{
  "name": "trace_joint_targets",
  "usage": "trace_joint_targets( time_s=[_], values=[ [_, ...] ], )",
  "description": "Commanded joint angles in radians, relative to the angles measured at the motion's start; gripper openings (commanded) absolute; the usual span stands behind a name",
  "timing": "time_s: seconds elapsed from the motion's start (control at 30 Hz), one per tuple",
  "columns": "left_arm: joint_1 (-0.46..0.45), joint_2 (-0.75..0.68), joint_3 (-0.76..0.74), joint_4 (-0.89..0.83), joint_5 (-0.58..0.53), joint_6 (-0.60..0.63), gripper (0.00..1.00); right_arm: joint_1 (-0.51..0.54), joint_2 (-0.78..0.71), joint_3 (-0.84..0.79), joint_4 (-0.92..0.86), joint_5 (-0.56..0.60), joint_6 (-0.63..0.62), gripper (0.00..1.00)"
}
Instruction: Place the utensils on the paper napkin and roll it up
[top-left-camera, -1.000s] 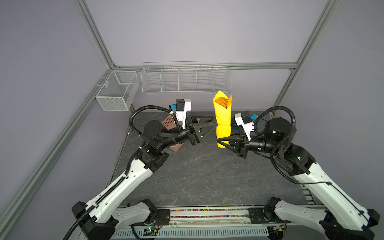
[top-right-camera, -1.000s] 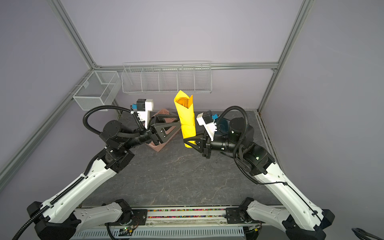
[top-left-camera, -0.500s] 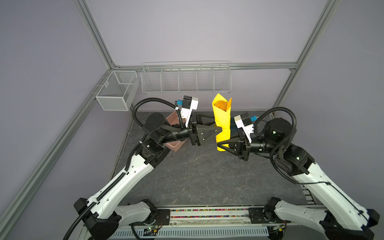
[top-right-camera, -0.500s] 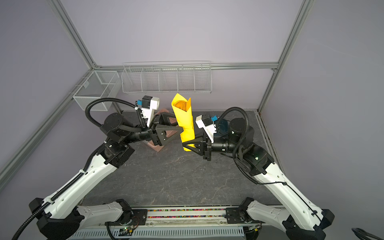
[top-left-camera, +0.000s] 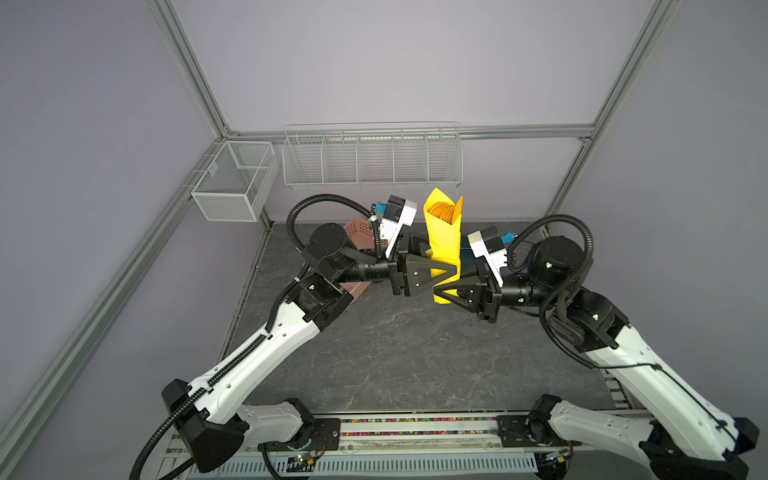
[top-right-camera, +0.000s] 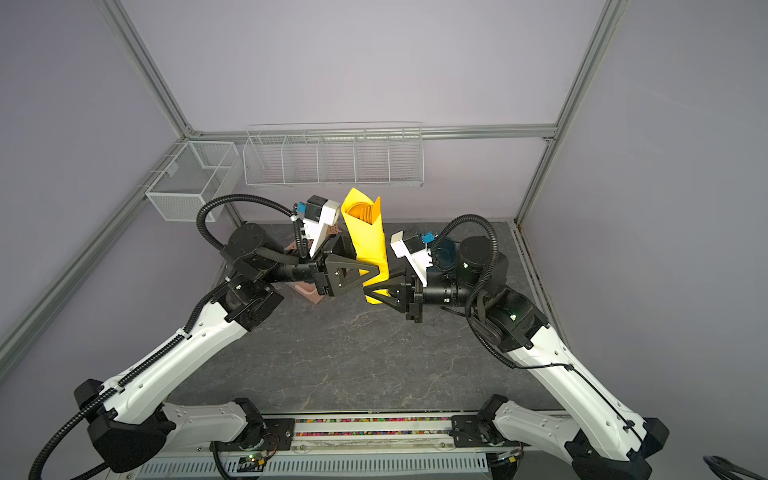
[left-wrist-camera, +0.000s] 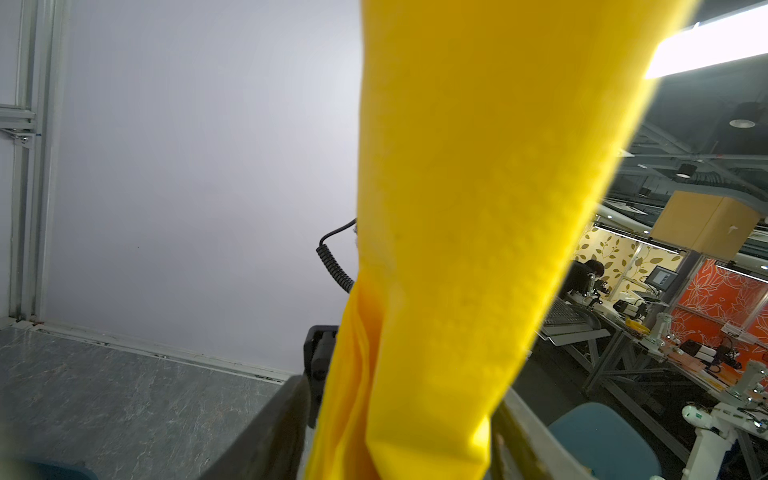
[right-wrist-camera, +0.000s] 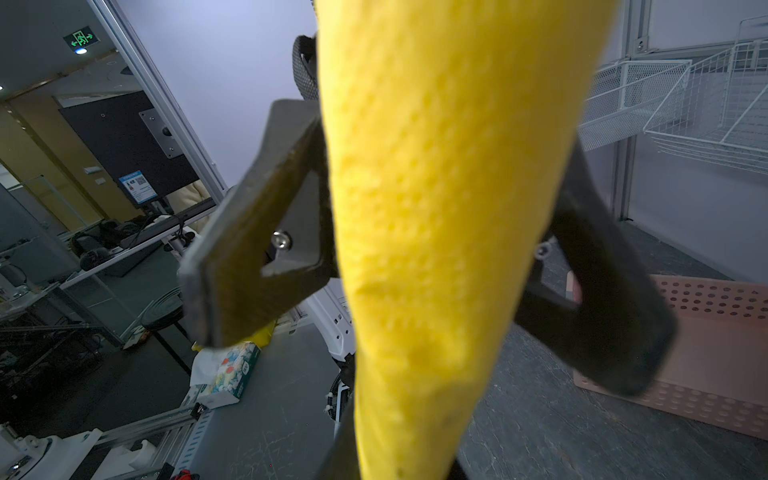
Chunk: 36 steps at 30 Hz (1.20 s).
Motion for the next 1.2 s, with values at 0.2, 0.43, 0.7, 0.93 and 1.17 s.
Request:
trace_joint_targets(
  time_s=[0.2, 0.43, 0.7, 0.93, 1.17],
  values=[
    [-0.002, -0.021, -0.020, 0.116, 0.043, -0.049, 0.54, 0.007, -0.011, 0.001, -0.029, 0.079, -0.035, 0.13],
    [-0.002, -0.035, -0.025, 0.058, 0.020, -0.017, 0.50, 0.008, -0.038, -0.002, -0.044, 0.163, -0.057, 0.12],
    [-0.002, -0.073, -0.033, -0.022, -0.034, 0.050, 0.45, 0.008, -0.046, 0.000, -0.057, 0.219, -0.061, 0.11],
    [-0.002, -0.089, -0.032, -0.060, -0.068, 0.077, 0.43, 0.008, -0.050, 0.000, -0.069, 0.252, -0.064, 0.10],
    [-0.002, -0.113, -0.025, -0.158, -0.163, 0.141, 0.37, 0.008, -0.056, 0.000, -0.070, 0.267, -0.066, 0.10]
  ],
)
